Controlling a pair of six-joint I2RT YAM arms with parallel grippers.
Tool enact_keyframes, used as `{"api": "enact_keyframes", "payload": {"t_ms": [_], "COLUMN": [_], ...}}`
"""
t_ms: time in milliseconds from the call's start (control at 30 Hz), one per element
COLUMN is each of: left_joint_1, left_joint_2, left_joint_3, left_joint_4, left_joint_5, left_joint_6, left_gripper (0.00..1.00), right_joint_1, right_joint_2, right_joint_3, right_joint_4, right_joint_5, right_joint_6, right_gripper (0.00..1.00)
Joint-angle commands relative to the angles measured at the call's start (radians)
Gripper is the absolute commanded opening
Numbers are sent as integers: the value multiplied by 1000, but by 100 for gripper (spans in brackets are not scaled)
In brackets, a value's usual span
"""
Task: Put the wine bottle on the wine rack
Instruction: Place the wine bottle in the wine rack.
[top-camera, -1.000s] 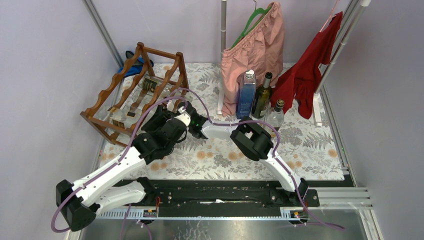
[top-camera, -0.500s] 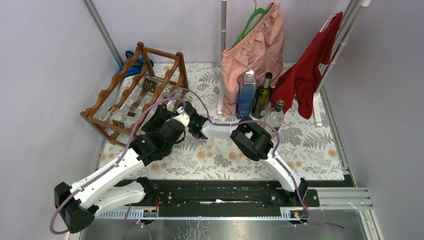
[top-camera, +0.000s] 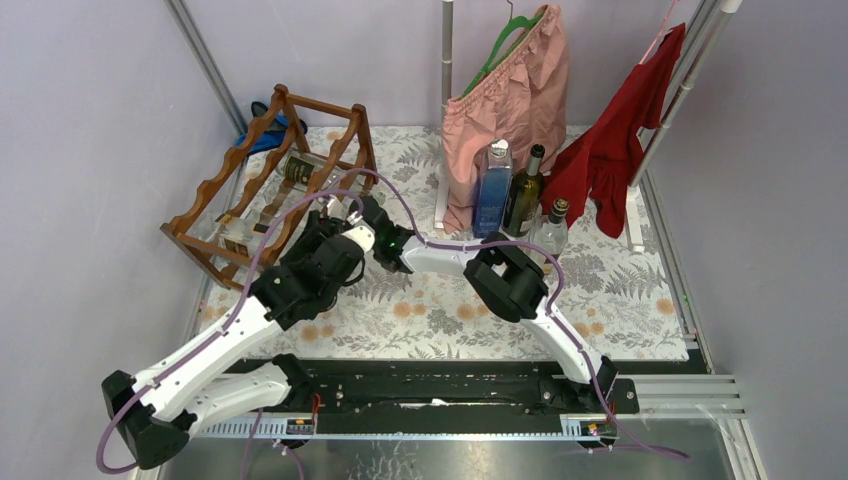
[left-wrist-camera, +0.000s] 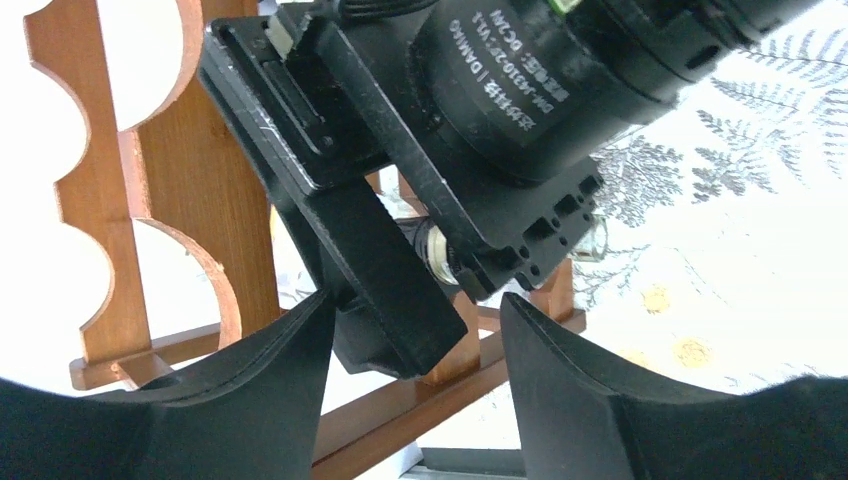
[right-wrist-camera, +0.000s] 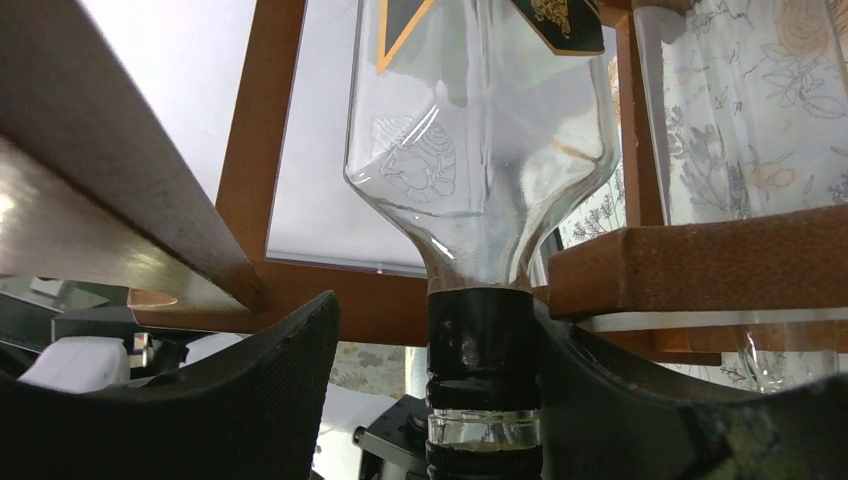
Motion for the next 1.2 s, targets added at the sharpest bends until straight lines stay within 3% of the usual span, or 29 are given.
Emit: {"api": "enact_keyframes", "payload": {"t_ms": [0,400,633,933,1167], "left_joint_1": [7,7,7,7,6], "left_joint_2": [-24,-82,-147,-58,-53], "left_joint_3": [68,266,403,662,706], "left_joint_4": [-100,-266,-366,-370,-332], "left_joint_5": [107,306,288,212,215], "left_joint_6": [-51,-35,-120,-198,-189], "left_gripper": [69,71,76,76,76], "right_joint_1": [20,22,27,41,50], "right_joint_2": [-6,6,7,-10,-35], "right_joint_3": [12,42,43,64,67], "right_joint_4": [-91,-160,-198,-316,-399], "right_joint_5": [24,30,43,97,162], "right_joint_6": [-133,-257,-351,-627,-791], "right_gripper": [71,70,70,70,70]}}
